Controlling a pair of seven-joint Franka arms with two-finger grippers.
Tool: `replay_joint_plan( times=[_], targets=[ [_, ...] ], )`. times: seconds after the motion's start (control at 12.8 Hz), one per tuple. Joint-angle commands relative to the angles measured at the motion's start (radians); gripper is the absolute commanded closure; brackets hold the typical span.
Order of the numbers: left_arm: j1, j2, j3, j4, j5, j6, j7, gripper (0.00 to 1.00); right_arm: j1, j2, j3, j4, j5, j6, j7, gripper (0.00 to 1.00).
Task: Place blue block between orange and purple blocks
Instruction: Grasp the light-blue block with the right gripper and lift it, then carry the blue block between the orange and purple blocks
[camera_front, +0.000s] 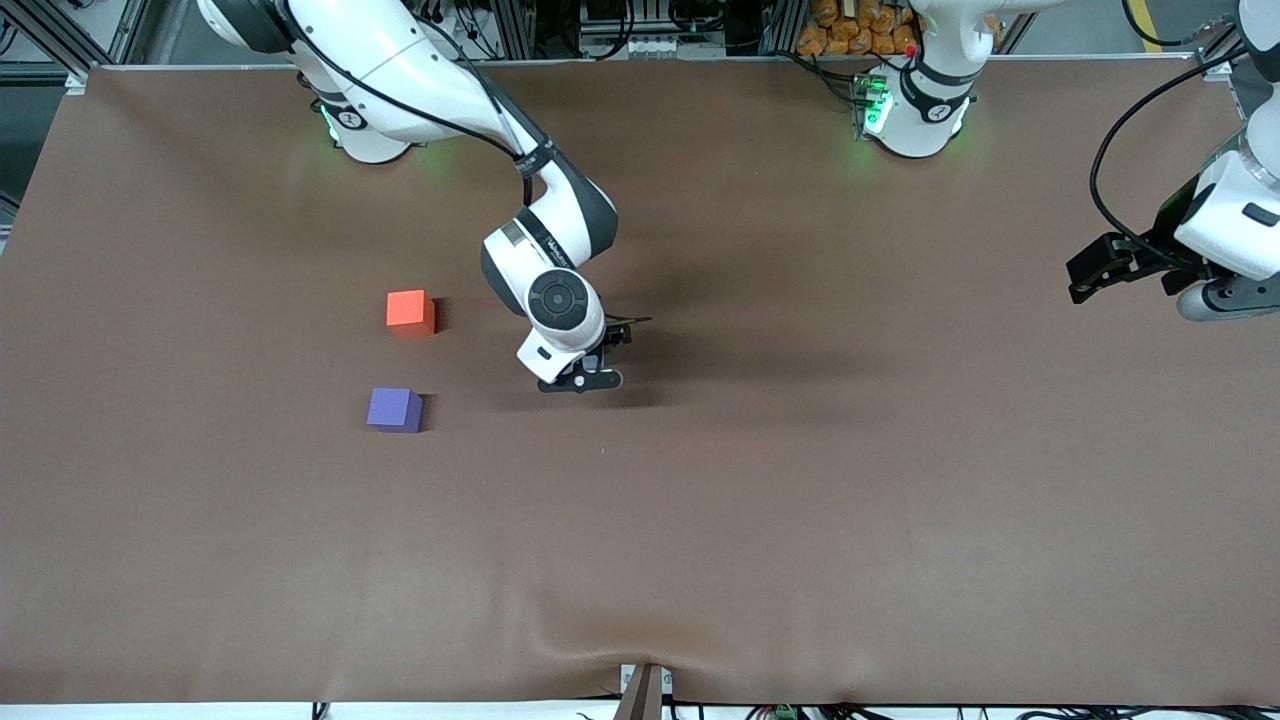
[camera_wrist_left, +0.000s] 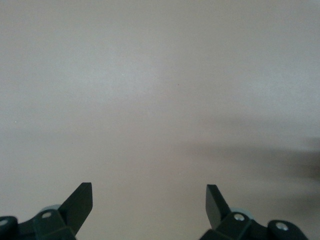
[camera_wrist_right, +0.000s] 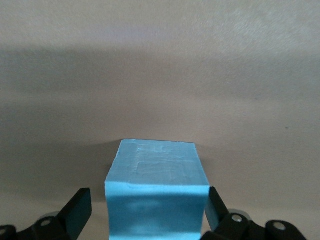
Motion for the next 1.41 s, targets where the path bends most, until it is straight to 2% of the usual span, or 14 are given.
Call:
replay_joint_plan(
  times=[0.0, 0.16, 0.23, 0.31, 0.39, 0.47, 0.78, 1.17, 1.33],
  targets=[
    [0.013, -0.017, -0.010, -0.020, -0.014, 0.014, 0.016, 0.00, 0.023, -0.002, -0.009, -0.014, -0.009, 0.025, 0.030, 0.00],
    [0.013, -0.017, -0.010, -0.025, -0.014, 0.015, 0.016, 0.00, 0.023, -0.002, -0.009, -0.014, -0.011, 0.027, 0.029, 0.00],
    [0.013, -0.017, -0.010, -0.025, -0.016, 0.017, 0.016, 0.00, 0.023, -0.002, -0.009, -0.014, -0.011, 0.026, 0.027, 0.12],
    [0.013, -0.017, -0.010, -0.025, -0.022, 0.017, 0.016, 0.00, 0.022, -0.004, -0.009, -0.014, -0.011, 0.027, 0.027, 0.64],
    [0.013, -0.017, -0.010, -0.025, -0.036, 0.017, 0.016, 0.00, 0.016, -0.007, -0.011, -0.013, -0.011, 0.027, 0.027, 0.87],
    [0.014, -0.017, -0.009, -0.025, -0.041, 0.017, 0.016, 0.00, 0.007, -0.011, -0.011, -0.013, -0.013, 0.026, 0.027, 0.91],
    [0.014, -0.017, -0.009, -0.028, -0.041, 0.017, 0.016, 0.00, -0.064, -0.092, -0.012, -0.013, -0.011, -0.043, 0.013, 0.91],
    [0.014, -0.017, -0.009, -0.033, -0.041, 0.017, 0.016, 0.00, -0.257, -0.191, -0.012, -0.014, -0.011, -0.151, -0.115, 0.91],
    [0.014, -0.017, -0.009, -0.033, -0.041, 0.017, 0.014, 0.00, -0.344, -0.211, -0.012, -0.075, -0.011, -0.154, -0.228, 0.91]
  ],
)
